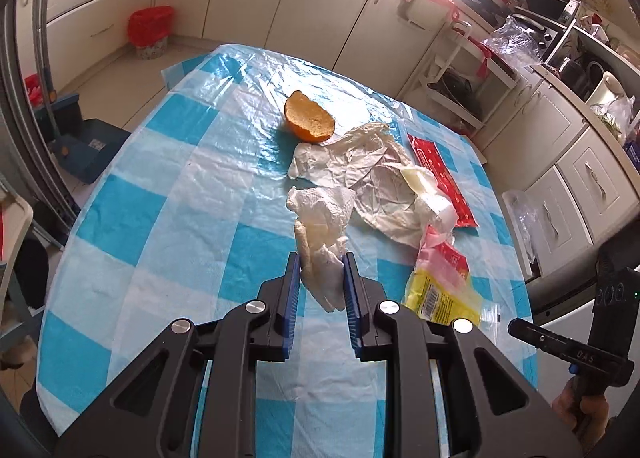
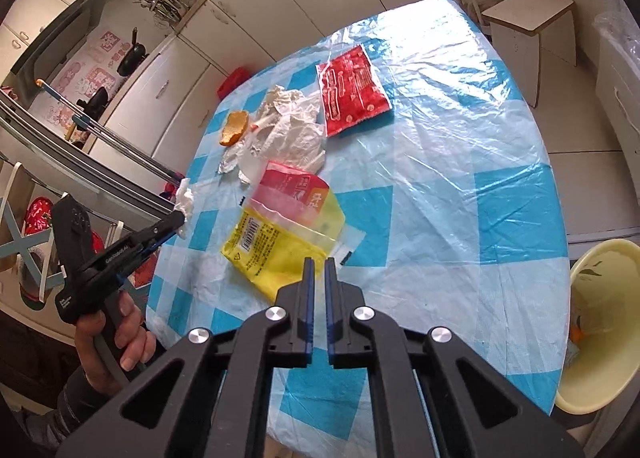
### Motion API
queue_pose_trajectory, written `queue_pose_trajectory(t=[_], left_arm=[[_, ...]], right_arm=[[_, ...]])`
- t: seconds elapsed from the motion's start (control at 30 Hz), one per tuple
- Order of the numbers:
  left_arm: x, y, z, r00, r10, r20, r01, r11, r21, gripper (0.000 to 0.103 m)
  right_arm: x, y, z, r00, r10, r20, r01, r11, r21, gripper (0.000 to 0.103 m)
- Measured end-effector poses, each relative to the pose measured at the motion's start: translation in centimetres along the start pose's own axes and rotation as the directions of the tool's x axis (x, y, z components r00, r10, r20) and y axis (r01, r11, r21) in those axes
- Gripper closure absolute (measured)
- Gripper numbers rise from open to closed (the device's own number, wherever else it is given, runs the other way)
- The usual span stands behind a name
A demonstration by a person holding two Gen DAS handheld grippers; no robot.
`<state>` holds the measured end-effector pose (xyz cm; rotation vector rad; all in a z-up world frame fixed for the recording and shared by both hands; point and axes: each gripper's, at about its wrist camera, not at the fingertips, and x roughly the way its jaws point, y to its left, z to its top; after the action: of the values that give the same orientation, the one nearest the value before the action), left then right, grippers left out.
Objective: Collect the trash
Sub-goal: 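Grasp the white tissue with the left gripper while the right gripper holds the bag, then carry tissue and bag to the yellow bowl and open both grippers over it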
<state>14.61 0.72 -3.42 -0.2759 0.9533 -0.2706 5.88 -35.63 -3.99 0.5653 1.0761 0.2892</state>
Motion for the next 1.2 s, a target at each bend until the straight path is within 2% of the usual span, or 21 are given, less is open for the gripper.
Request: queue_pose_trajectory(t=[0.03, 0.1, 0.2, 0.23, 0.3, 0.43, 0.67, 0.9, 1.03, 1.2], left_arm=[[-0.2, 0.2, -0.3, 1.0, 0.0, -0.003, 0.0, 1.0, -0.002, 0.083], [-0.5, 0.4, -0.7, 1.0, -0.001, -0.004, 0.001, 1.0, -0.006, 0.083], [-1.0, 0.6, -1.3, 1.0, -0.007, -0.007, 0.007, 1.0, -0.008, 0.083], [-1.1, 0.5, -1.4, 1.0, -0.009, -0.009, 0.009, 1.0, -0.006, 0.083], [-1.3, 0.3, -1.5, 1.0, -0.013, -0.008, 0.013, 1.0, 0.0, 0.083], [-1.9, -0.3, -1.6, 1.0, -0.022, 0.002, 0.022, 0.999, 0.024, 0.083], [-3.7, -1.6, -1.9, 0.999, -0.039, 0.03, 0.037, 0.996, 0.08, 0.083], [-4.4, -3.6, -2.9, 0.997, -0.072, 0.026, 0.069, 0.991, 0.118, 0.083], [-4.7, -5.7, -3.7, 0.995, -0.098, 0.009, 0.095, 0.982, 0.161, 0.083], [-4.6, -9.8, -5.2, 0.989, -0.147, -0.026, 0.149, 0.961, 0.232, 0.083]], right_arm=[[0.3, -0.2, 0.0, 1.0, -0.012, -0.005, 0.012, 1.0, 0.016, 0.083], [0.6, -0.5, 0.0, 1.0, -0.022, -0.007, 0.022, 0.999, 0.039, 0.048], [1.3, -0.1, 0.1, 1.0, 0.02, -0.013, -0.02, 0.999, 0.049, 0.047], [1.7, 0.2, 0.1, 1.0, 0.027, -0.015, -0.027, 0.999, 0.045, 0.047], [2.4, 1.0, 0.0, 1.0, 0.022, -0.02, -0.021, 0.999, 0.029, 0.056], [3.6, 1.8, 0.1, 0.999, 0.027, -0.033, -0.026, 0.999, 0.018, 0.097], [1.2, 3.1, 0.3, 0.998, 0.029, 0.05, -0.027, 0.999, -0.039, 0.1], [-2.4, 3.6, -0.2, 0.991, -0.024, 0.135, 0.035, 0.996, -0.079, 0.1], [-5.4, 3.2, -0.6, 0.972, -0.107, 0.207, 0.13, 0.986, -0.101, 0.1], [-10.3, 1.3, -2.2, 0.929, -0.215, 0.302, 0.246, 0.967, -0.068, 0.1]])
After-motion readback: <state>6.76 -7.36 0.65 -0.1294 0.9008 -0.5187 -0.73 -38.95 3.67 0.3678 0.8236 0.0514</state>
